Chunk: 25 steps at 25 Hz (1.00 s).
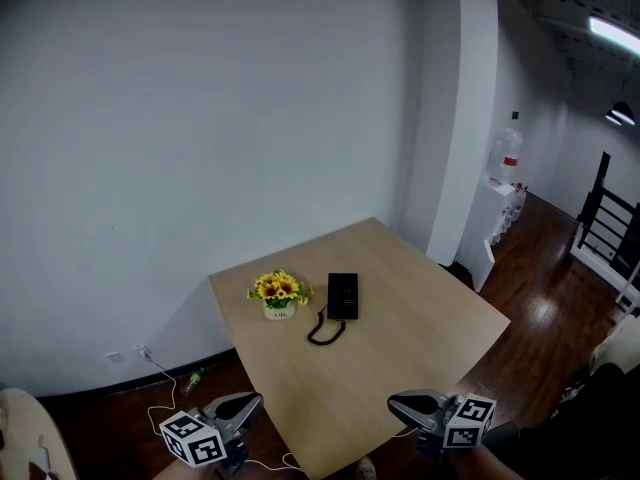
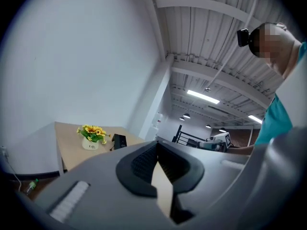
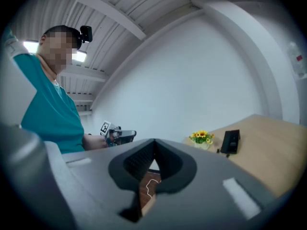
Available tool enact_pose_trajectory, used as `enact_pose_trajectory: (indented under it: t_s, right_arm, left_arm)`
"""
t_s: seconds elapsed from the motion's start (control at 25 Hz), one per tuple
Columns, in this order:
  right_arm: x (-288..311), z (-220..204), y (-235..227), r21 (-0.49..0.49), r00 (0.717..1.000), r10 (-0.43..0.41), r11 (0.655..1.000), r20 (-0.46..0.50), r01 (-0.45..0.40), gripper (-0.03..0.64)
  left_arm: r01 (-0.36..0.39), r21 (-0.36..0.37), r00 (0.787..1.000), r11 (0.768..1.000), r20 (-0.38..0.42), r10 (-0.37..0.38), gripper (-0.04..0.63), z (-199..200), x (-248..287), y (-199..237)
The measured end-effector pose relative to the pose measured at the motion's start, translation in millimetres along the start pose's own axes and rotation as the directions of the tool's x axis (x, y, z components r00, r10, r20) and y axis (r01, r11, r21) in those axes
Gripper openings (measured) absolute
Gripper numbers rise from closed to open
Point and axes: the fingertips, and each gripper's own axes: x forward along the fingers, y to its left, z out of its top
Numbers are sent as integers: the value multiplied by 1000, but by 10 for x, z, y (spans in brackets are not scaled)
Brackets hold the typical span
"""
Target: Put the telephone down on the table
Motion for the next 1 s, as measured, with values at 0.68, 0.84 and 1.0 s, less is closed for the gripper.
enact_pose_trajectory:
  t_s: [0.68, 0.84, 1.0]
  right_arm:
    - [-1886, -191, 1349, -102, 1000, 1, 995, 20, 1, 2]
    - [-2400, -392, 1537, -85, 999, 44, 995, -15, -45, 2]
    - [-2685, -565, 1784, -57, 996, 85, 995, -21, -86, 2]
  left_arm:
    - [-28, 97, 998, 995, 55, 23, 5, -504, -903, -2081]
    - [-38, 87, 998, 996, 47, 34, 5, -792, -890, -2781]
    - [-52, 102, 999, 993, 16, 50, 5, -995, -1026, -3253]
